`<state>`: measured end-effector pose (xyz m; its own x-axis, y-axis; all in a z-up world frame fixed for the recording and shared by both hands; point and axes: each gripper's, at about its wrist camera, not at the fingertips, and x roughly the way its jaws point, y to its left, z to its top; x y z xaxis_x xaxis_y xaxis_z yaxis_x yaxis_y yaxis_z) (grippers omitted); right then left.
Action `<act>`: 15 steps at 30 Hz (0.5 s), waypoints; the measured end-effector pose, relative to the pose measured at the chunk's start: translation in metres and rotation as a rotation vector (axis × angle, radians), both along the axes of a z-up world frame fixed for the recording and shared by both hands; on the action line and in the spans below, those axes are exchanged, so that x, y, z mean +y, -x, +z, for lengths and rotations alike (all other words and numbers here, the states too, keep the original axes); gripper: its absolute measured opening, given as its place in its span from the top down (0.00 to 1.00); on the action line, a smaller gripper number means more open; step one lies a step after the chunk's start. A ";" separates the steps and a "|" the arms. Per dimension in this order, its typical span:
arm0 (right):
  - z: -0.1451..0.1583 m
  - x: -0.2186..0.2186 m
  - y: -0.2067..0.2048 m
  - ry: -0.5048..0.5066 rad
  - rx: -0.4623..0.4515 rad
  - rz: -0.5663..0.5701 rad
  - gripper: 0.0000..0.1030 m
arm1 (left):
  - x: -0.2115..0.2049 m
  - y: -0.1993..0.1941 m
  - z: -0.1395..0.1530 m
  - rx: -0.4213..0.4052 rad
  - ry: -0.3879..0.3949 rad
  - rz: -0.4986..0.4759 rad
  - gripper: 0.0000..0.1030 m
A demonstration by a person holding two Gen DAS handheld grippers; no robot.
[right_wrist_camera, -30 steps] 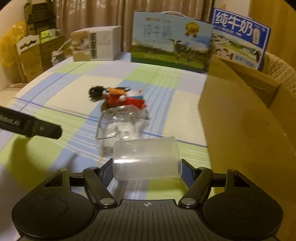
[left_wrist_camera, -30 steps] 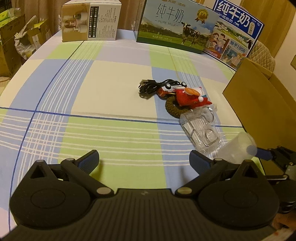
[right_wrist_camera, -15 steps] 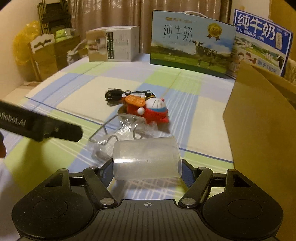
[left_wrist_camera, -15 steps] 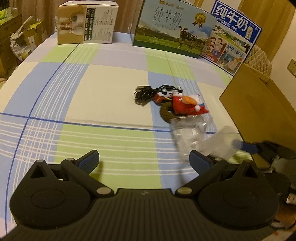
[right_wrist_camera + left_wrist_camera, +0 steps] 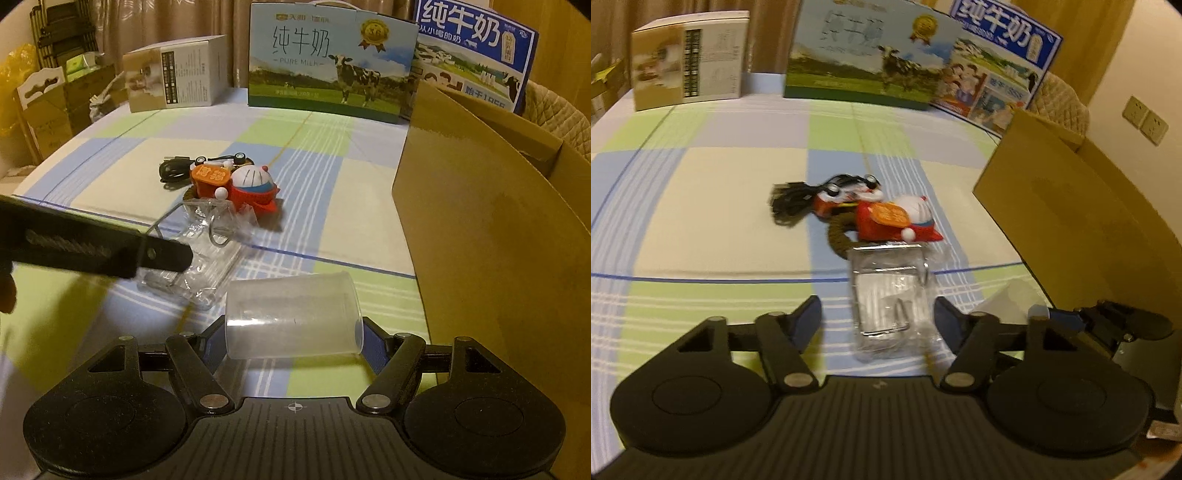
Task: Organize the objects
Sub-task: 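Grasp translucent plastic cup with right tool while left tool grasps clear blister pack, then carry blister pack with left tool while right tool carries cup toward cardboard box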
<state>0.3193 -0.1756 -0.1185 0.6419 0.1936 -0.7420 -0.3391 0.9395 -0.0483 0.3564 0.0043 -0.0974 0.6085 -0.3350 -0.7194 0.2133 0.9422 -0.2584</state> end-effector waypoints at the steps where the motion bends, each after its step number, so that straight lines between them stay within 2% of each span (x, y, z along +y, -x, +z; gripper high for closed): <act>1: 0.000 0.000 -0.001 -0.004 0.002 -0.002 0.33 | -0.003 -0.001 -0.003 0.005 -0.009 -0.004 0.52; 3: 0.000 0.001 -0.002 -0.007 0.005 -0.001 0.33 | -0.007 -0.002 -0.008 0.014 -0.028 -0.007 0.56; 5: 0.000 0.001 -0.001 -0.011 0.004 0.002 0.33 | -0.006 -0.003 -0.010 0.011 -0.016 -0.005 0.60; 6: 0.001 0.001 -0.001 -0.013 0.003 0.003 0.33 | -0.006 -0.004 -0.010 0.012 -0.010 -0.006 0.66; 8: 0.004 0.000 0.002 -0.020 0.002 0.003 0.33 | -0.006 -0.003 -0.009 0.013 -0.013 0.003 0.71; 15: 0.018 -0.004 0.015 -0.049 -0.006 0.008 0.33 | 0.001 0.013 -0.006 0.050 -0.005 0.045 0.74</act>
<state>0.3038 -0.1794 -0.1009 0.6450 0.2346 -0.7273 -0.3462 0.9382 -0.0044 0.3436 0.0055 -0.1034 0.5862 -0.3043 -0.7509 0.1580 0.9519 -0.2625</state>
